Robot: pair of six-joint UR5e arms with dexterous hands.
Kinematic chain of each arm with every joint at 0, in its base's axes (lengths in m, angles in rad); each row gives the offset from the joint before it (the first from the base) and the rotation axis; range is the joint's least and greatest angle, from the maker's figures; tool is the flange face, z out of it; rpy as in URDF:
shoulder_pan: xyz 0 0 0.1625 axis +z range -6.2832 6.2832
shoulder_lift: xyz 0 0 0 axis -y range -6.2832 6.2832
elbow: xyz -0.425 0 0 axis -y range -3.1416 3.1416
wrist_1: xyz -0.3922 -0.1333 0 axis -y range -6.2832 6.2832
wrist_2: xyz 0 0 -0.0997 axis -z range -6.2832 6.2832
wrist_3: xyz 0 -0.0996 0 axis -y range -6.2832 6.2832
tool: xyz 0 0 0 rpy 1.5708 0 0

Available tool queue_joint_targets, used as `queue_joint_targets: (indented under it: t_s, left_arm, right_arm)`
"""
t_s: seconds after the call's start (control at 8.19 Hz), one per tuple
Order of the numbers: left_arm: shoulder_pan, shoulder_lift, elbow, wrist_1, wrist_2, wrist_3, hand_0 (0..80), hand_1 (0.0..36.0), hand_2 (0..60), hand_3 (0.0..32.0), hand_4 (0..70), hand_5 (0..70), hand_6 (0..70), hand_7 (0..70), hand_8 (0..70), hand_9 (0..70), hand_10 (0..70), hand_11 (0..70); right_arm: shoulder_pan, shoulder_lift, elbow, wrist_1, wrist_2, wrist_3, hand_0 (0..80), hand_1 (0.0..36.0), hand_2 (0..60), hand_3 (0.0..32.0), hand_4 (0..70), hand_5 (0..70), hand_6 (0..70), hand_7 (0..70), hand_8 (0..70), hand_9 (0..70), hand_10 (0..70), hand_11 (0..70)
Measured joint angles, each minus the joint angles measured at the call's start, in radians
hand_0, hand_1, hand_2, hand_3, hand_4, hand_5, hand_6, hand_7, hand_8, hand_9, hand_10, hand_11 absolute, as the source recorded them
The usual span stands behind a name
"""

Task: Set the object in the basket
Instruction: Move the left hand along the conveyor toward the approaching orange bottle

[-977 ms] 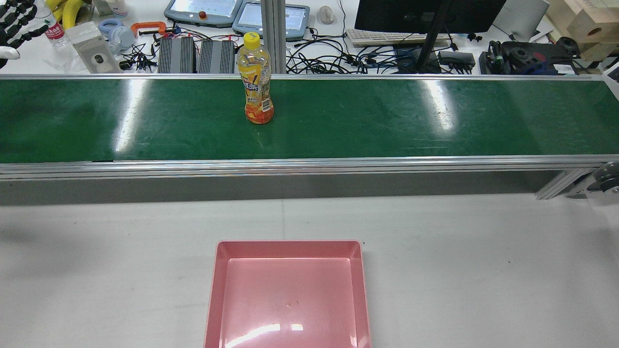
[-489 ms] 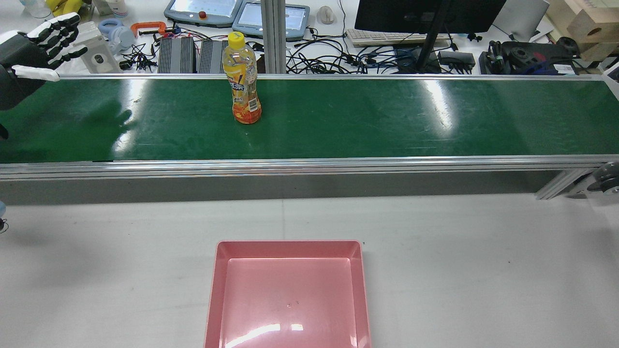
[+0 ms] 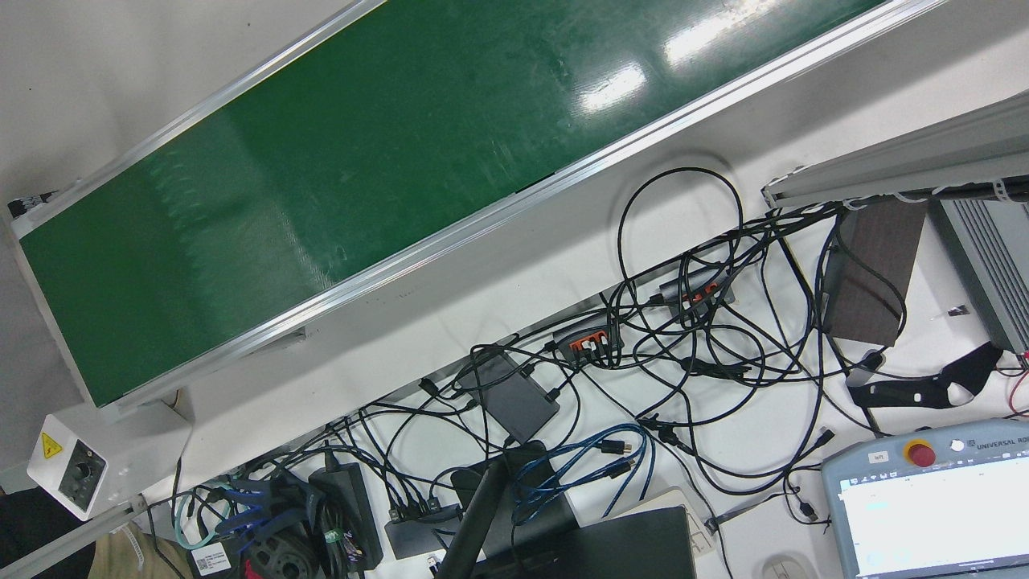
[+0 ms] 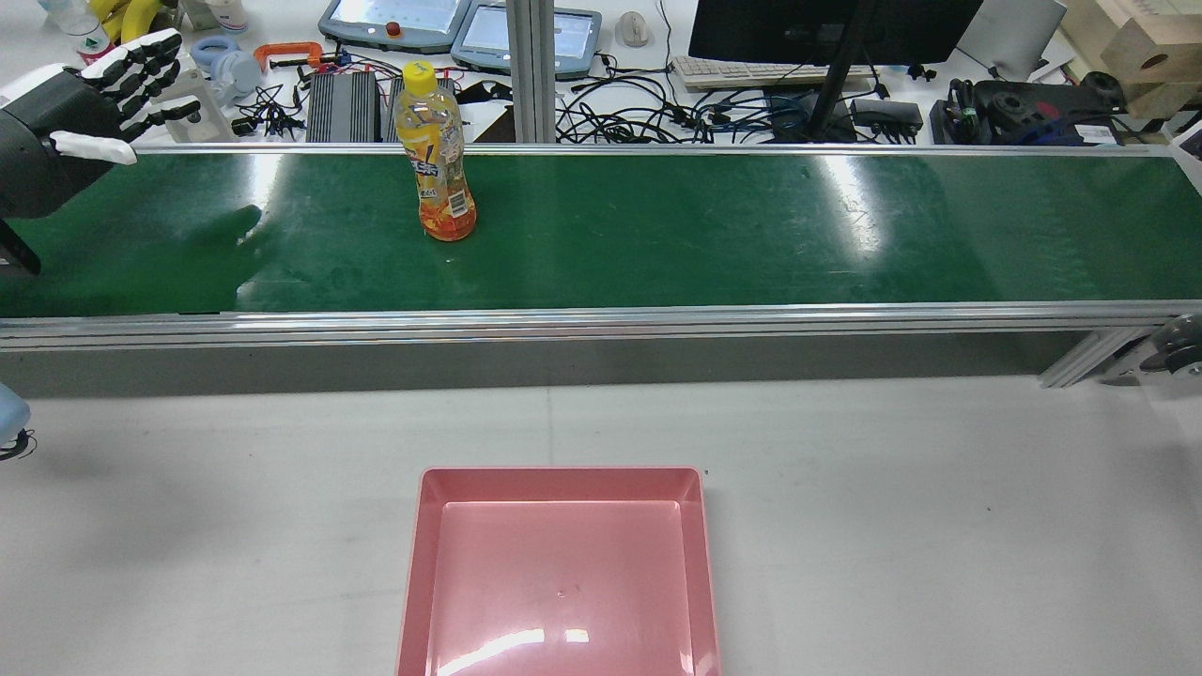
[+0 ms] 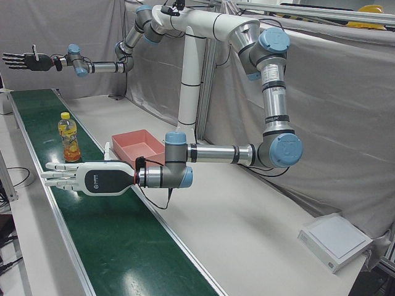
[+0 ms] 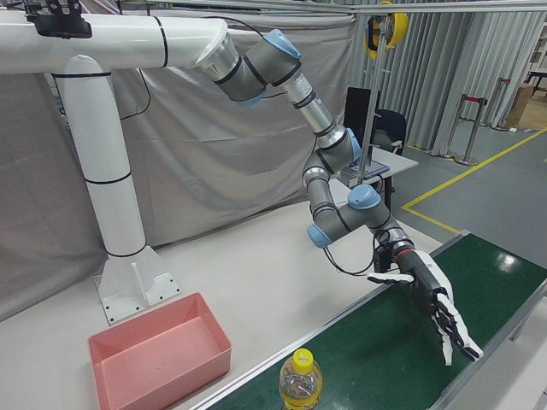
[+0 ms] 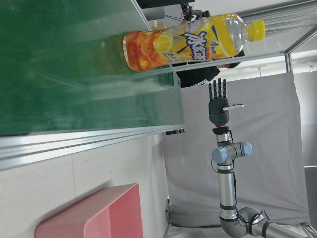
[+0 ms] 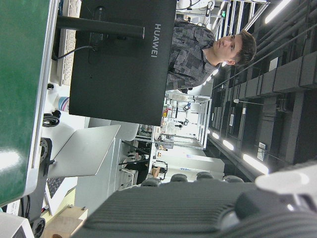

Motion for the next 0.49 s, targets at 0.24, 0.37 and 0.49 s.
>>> queue_joint_targets:
  t_s: [0.24,0.37,0.49]
  left_arm:
    - [0.001,-0.024,0.000,0.019,-0.003,0.006,47.2,10.7,0.0,0.0,0.8,12.4,0.3,0.0,0.0,1.0,8.4,13.8]
    - [0.001,-0.034,0.000,0.035,-0.005,0.010,46.9,10.5,0.0,0.0,0.4,12.1,0.4,0.0,0.0,0.9,8.1,13.4]
    - [0.002,-0.040,0.001,0.048,-0.005,0.013,46.5,10.4,0.0,0.0,0.1,11.8,0.4,0.0,0.0,1.2,8.3,13.5]
  right_arm:
    - [0.000,0.000,0.000,0.000,0.000,0.000,0.0,0.0,0.0,0.0,0.0,0.0,0.0,0.0,0.0,0.0,0.0,0.0]
    - [0.000,0.000,0.000,0.000,0.000,0.001,0.0,0.0,0.0,0.0,0.0,0.0,0.0,0.0,0.0,0.0,0.0,0.0]
    - [0.000,0.000,0.000,0.000,0.000,0.001,0.0,0.0,0.0,0.0,0.0,0.0,0.0,0.0,0.0,0.0,0.0,0.0]
